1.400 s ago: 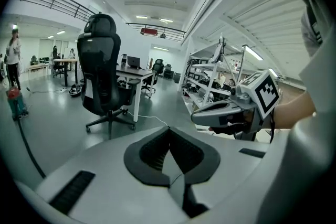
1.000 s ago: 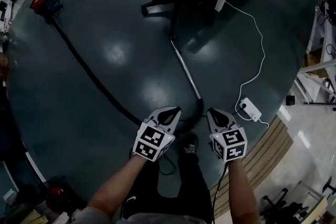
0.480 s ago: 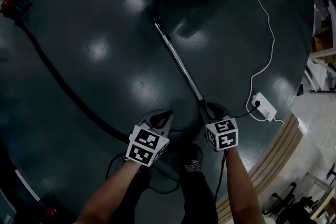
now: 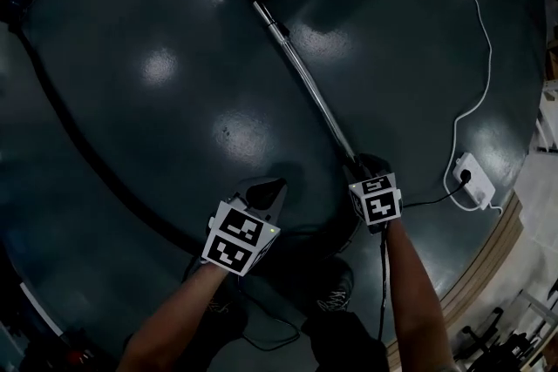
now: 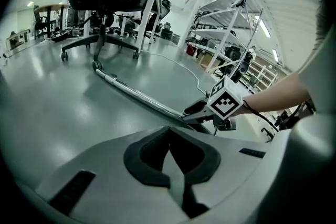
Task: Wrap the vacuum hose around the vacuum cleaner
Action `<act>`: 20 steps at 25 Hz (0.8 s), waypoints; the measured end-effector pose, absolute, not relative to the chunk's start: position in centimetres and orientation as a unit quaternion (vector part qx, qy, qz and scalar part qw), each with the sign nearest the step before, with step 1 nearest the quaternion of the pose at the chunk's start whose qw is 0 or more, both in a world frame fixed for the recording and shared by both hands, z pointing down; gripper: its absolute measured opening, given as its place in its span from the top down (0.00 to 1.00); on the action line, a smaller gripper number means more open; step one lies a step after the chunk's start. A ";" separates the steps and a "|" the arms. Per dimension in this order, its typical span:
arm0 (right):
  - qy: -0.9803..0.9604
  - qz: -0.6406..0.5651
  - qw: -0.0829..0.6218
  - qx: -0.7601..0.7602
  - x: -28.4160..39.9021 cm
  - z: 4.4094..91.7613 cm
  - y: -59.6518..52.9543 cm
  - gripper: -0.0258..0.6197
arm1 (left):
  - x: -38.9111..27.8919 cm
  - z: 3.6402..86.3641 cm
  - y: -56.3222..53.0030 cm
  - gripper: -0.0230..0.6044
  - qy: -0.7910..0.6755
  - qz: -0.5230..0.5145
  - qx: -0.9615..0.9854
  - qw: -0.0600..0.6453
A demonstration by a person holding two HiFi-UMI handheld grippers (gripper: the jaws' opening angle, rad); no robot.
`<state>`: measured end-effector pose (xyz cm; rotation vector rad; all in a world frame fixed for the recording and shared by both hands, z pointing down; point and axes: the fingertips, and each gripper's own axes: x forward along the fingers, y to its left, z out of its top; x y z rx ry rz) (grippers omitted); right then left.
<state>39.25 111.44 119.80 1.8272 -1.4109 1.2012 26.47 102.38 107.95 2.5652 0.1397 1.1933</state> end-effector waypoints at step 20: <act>-0.521 0.437 0.319 0.660 37.7 116.6 110.5 0.71 | 24.9 107.3 101.9 0.95 0.070 0.461 0.871 0.152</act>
